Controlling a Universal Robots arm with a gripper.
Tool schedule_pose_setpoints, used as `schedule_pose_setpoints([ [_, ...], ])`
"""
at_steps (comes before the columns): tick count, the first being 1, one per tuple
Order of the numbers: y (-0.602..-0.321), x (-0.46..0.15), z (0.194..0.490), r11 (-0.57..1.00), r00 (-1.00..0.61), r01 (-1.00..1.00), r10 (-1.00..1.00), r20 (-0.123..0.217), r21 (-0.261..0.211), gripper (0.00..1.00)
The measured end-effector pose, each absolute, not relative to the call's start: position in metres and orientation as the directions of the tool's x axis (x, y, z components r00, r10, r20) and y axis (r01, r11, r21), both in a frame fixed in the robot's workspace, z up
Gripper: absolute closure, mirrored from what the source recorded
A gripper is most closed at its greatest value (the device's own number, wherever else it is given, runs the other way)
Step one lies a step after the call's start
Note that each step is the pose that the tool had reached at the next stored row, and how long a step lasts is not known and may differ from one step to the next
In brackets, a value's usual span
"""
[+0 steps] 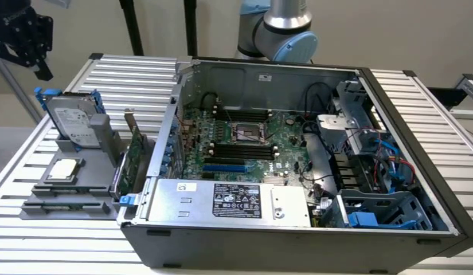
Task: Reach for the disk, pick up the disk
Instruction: 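Pick up the disk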
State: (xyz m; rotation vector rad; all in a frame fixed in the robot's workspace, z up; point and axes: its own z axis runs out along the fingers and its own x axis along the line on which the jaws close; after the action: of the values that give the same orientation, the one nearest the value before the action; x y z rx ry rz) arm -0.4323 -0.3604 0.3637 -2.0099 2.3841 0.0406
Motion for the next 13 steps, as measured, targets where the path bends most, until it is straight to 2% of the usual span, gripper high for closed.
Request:
schedule_pose_setpoints([
  [7,-0.3596,-0.4325,0.3631,0.055,-0.055,-0.998,-0.998,-0.034,0.005,0.89],
  [13,-0.3546,-0.4357,0.3631,0.022,-0.022,-1.0,-0.999,-0.03,0.007,0.89],
])
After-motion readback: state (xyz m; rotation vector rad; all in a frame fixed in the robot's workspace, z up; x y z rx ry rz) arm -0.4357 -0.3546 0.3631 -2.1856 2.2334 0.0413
